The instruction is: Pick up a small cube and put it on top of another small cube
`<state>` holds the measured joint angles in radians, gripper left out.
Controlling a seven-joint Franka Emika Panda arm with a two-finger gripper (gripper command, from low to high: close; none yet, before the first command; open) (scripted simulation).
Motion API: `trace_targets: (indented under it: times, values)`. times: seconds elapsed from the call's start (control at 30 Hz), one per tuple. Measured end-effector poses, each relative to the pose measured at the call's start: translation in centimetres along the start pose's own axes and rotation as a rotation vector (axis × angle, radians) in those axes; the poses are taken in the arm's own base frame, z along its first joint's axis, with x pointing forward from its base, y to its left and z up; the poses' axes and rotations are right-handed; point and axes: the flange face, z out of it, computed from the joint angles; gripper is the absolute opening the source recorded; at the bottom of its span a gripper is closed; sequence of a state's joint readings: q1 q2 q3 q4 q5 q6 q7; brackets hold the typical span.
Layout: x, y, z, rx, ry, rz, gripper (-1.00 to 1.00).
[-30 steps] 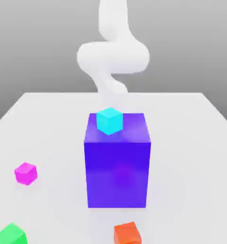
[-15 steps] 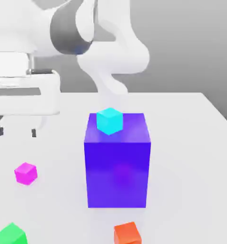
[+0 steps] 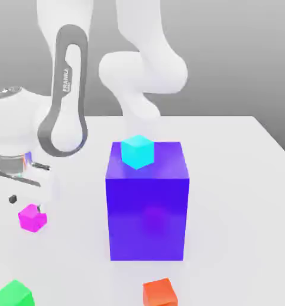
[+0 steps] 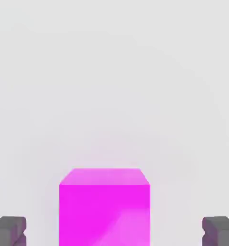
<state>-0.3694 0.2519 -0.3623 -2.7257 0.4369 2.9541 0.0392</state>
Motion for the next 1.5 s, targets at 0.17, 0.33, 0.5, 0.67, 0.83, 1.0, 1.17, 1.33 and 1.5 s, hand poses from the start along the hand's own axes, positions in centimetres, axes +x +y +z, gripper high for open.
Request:
trace_targets:
  times: [0.17, 0.33, 0.5, 0.67, 0.83, 1.0, 1.17, 1.33, 1.5]
  values:
    - [-0.4, 0.0, 2.4, 0.003, -0.009, 0.004, -1.0]
    - [-0.5, 0.0, 2.7, 0.003, -0.013, 0.005, -1.0]
    - [-0.1, 0.0, 0.4, 0.0, -0.002, 0.0, -1.0]
    - [-0.1, 0.0, -2.4, 0.001, -0.002, 0.001, -1.0]
    - [0.7, -1.7, -4.4, 0.0, -0.009, -0.015, -1.0]
    - [3.6, -8.2, -6.1, -0.006, -0.001, -0.083, -1.0]
    - [5.1, -16.0, -7.7, -0.003, -0.002, -0.162, -1.0]
    - [4.8, -23.6, -8.4, 0.006, -0.012, -0.24, -1.0]
    - [4.7, -24.5, -3.3, 0.006, -0.013, -0.249, 1.0]
